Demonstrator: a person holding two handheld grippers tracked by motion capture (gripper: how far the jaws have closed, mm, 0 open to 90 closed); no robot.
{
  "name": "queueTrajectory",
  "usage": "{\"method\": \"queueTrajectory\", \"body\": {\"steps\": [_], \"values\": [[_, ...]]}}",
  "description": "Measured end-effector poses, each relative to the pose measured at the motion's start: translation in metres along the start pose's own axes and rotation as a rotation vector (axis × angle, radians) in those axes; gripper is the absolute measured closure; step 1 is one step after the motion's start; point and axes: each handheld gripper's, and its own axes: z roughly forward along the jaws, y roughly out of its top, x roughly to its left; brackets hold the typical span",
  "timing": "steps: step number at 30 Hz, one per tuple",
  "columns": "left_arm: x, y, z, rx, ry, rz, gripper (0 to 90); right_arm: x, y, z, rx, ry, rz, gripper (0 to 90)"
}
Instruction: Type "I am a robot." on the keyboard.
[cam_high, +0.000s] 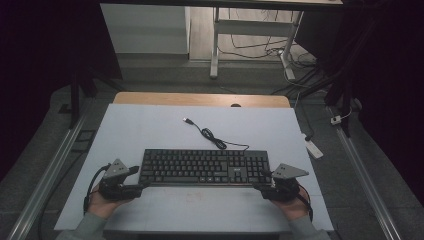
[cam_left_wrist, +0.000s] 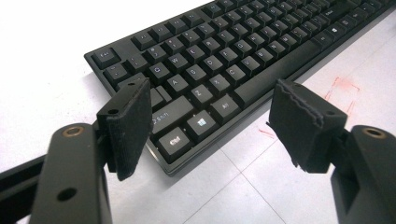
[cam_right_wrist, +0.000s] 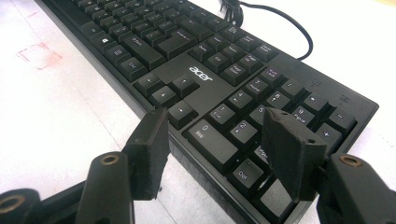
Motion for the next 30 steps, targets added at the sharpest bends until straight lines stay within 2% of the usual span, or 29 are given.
{"method": "queueTrajectory", "body": {"steps": [18,24,30], "values": [[0.0,0.004,0.002,-0.009,0.014,0.002,30.5,0.005,0.006,0.006,-0.001,-0.016,0.014,42.7],[0.002,0.004,0.003,-0.013,0.022,-0.008,31.7,0.011,0.011,0.014,-0.002,0.011,0.013,42.9],[0.003,0.005,0.004,-0.017,0.027,-0.013,35.0,0.016,0.016,0.019,-0.007,0.019,0.001,44.3]]}}
